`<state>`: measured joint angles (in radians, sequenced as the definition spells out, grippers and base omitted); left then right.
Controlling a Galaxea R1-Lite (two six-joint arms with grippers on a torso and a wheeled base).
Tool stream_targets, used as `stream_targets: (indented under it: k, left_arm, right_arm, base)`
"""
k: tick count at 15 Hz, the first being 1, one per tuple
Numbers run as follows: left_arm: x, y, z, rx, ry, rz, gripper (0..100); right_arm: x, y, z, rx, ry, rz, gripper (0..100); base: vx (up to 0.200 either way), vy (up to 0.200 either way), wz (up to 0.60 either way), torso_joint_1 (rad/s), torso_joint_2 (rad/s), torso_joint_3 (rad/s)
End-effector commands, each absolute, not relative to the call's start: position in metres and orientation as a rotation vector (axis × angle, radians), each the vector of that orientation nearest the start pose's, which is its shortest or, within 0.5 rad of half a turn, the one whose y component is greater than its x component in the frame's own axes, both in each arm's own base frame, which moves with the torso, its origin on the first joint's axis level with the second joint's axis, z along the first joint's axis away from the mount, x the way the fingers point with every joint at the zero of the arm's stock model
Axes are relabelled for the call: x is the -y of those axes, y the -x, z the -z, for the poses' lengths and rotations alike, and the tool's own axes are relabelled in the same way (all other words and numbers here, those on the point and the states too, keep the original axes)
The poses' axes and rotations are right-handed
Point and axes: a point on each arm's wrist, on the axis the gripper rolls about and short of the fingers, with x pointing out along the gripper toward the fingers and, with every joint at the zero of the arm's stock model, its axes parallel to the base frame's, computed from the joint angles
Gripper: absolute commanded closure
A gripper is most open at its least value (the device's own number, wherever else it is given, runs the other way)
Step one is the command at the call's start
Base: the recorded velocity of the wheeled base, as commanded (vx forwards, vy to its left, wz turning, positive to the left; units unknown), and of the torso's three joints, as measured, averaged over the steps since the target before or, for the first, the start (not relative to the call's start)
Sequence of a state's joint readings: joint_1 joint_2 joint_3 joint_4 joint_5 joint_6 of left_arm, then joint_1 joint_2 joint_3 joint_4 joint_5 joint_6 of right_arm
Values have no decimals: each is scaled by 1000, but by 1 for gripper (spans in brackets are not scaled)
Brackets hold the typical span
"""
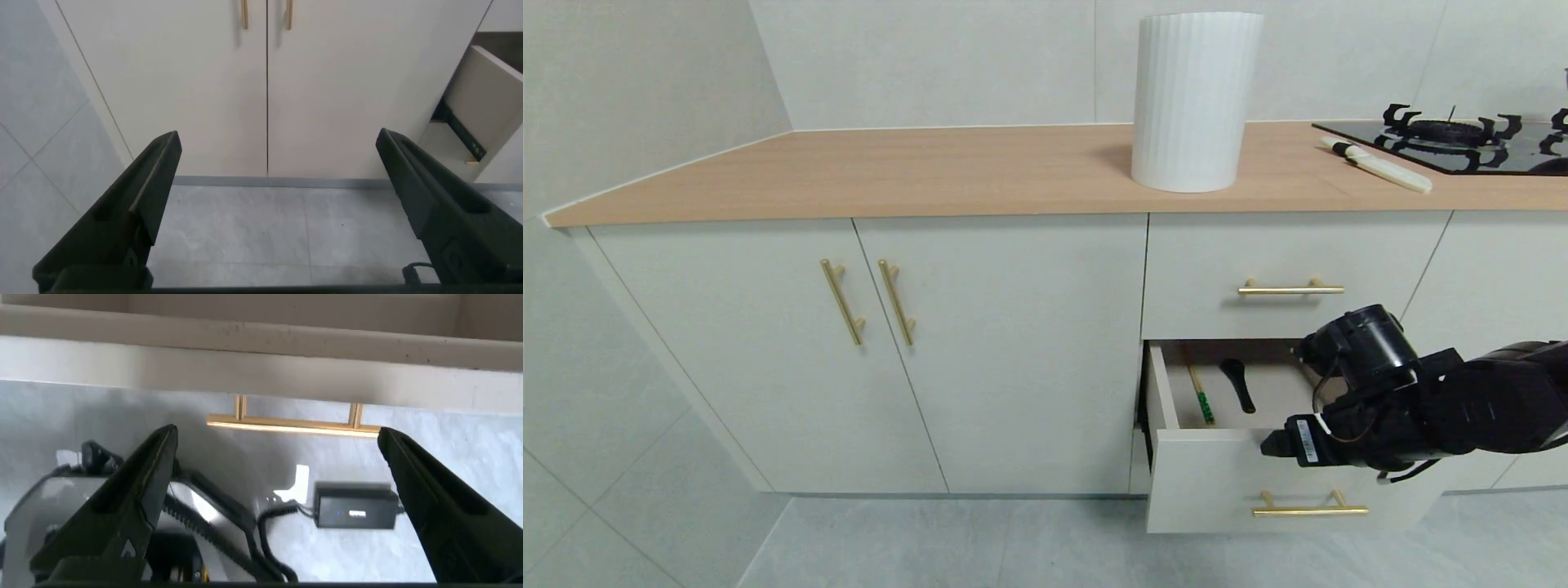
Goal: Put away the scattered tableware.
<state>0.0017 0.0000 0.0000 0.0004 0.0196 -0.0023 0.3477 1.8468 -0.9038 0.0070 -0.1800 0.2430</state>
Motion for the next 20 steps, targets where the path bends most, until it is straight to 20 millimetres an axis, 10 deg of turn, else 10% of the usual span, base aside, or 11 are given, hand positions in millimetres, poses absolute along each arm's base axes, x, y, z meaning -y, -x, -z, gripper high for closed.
stream_targets:
  k: [1,20]
  left_arm:
    - [0,23,-75,0,3,-21,0]
    - [0,23,-75,0,3,-21,0]
  right_arm:
    - [-103,-296,-102,-905,18,-48,0]
    - [-63,-374,-43,-484,-110,168,0]
  base:
    - [0,0,0,0,0,0]
    - [0,0,0,0,0,0]
